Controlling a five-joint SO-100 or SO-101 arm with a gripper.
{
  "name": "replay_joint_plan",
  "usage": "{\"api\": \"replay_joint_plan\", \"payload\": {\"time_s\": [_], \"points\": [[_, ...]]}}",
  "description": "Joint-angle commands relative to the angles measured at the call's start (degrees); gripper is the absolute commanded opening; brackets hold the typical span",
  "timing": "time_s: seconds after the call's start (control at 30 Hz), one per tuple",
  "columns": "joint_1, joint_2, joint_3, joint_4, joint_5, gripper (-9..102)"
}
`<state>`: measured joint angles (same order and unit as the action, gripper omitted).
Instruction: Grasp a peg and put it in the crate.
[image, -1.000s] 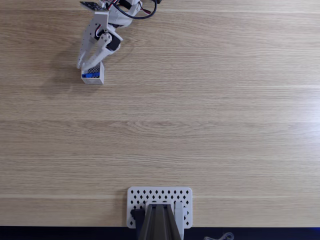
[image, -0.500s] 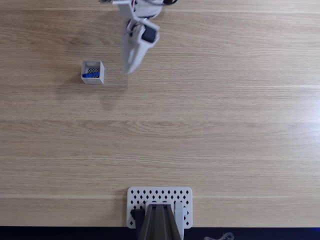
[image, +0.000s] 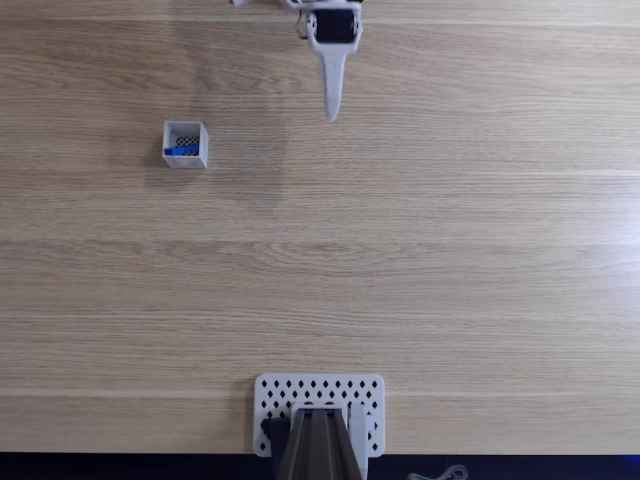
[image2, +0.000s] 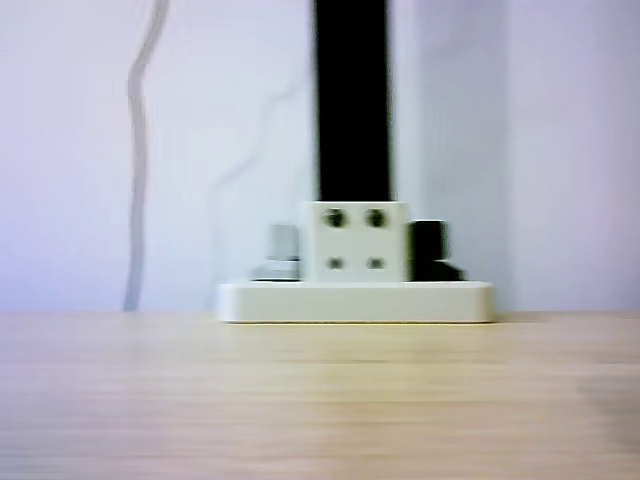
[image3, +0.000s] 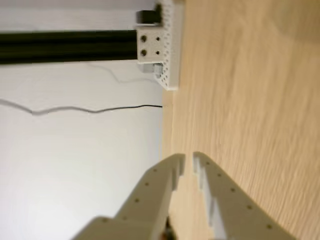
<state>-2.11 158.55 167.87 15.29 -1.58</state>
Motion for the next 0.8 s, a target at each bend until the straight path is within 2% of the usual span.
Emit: {"api": "replay_joint_plan", "payload": {"time_s": [0.0,0.27,0.67,0.77], "points": [[-0.53,10.63,-0.35,9.93,6.33,-1],[-0.53,25.58,7.38,20.04,7.73,-1],[0.09,32.43,7.47,36.56,7.82,-1],[0.00,32.78,7.47,37.18,7.82,-1]]}}
